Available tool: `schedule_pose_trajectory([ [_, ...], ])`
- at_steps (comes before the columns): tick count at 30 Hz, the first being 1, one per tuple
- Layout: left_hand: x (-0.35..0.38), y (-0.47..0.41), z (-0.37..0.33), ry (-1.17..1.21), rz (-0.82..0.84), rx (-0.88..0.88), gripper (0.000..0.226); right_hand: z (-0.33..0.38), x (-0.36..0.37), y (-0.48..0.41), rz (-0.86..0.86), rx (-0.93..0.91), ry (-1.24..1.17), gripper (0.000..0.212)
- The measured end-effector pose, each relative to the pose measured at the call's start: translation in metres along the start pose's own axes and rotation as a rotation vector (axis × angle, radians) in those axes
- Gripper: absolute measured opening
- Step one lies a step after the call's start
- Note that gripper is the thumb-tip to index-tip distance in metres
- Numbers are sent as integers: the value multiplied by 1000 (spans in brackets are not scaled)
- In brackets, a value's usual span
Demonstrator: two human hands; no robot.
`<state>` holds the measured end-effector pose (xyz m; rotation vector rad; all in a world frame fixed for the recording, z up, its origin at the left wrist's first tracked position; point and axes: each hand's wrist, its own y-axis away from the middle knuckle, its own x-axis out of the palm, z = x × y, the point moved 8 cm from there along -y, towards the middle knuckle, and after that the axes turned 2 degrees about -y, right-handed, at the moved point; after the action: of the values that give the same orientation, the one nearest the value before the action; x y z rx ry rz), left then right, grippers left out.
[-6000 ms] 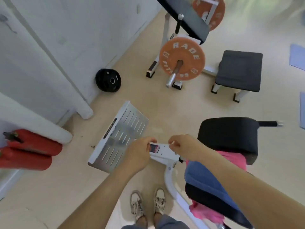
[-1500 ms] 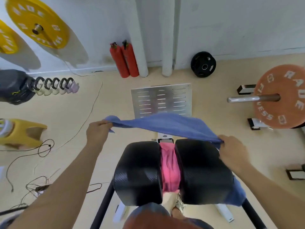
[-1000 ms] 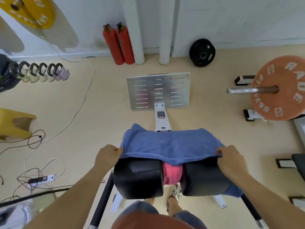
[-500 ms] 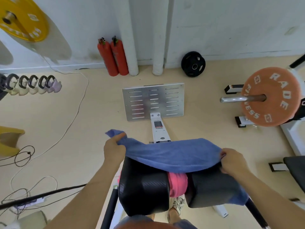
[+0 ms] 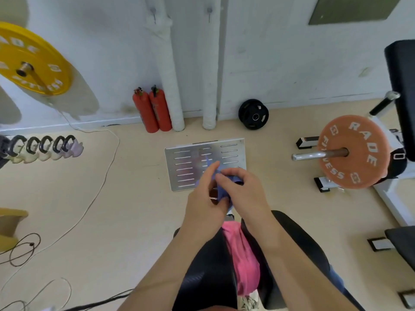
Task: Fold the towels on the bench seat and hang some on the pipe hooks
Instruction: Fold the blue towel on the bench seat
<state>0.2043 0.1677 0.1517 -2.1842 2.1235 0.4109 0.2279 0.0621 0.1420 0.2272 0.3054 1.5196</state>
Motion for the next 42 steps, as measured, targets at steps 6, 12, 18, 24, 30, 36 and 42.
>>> schedule_pose_trajectory([
  [6, -14, 3, 2, 344, 64, -134, 71, 18, -2, 10, -62, -38, -27, 20],
  [12, -61, -3, -22, 14, -120, 17, 29, 34, 3, 25, 142, -79, -6, 24],
  [18, -63, 1, -44, 204, -35, 42, 15, 52, 16, 33, 384, -27, -254, 23],
  [24, -57, 9, -65, 139, 72, 82, 14, 77, 1, 34, 199, -302, 280, 29],
  [30, -57, 11, -79, 124, 71, 58, 12, 87, 0, 43, 251, -237, -4, 48],
  [36, -60, 18, -87, -6, -20, 113, 9, 89, -2, 49, 204, -226, -13, 27],
  [42, -59, 27, -102, -148, -63, 258, 16, 108, -8, 61, 101, -396, 150, 33],
])
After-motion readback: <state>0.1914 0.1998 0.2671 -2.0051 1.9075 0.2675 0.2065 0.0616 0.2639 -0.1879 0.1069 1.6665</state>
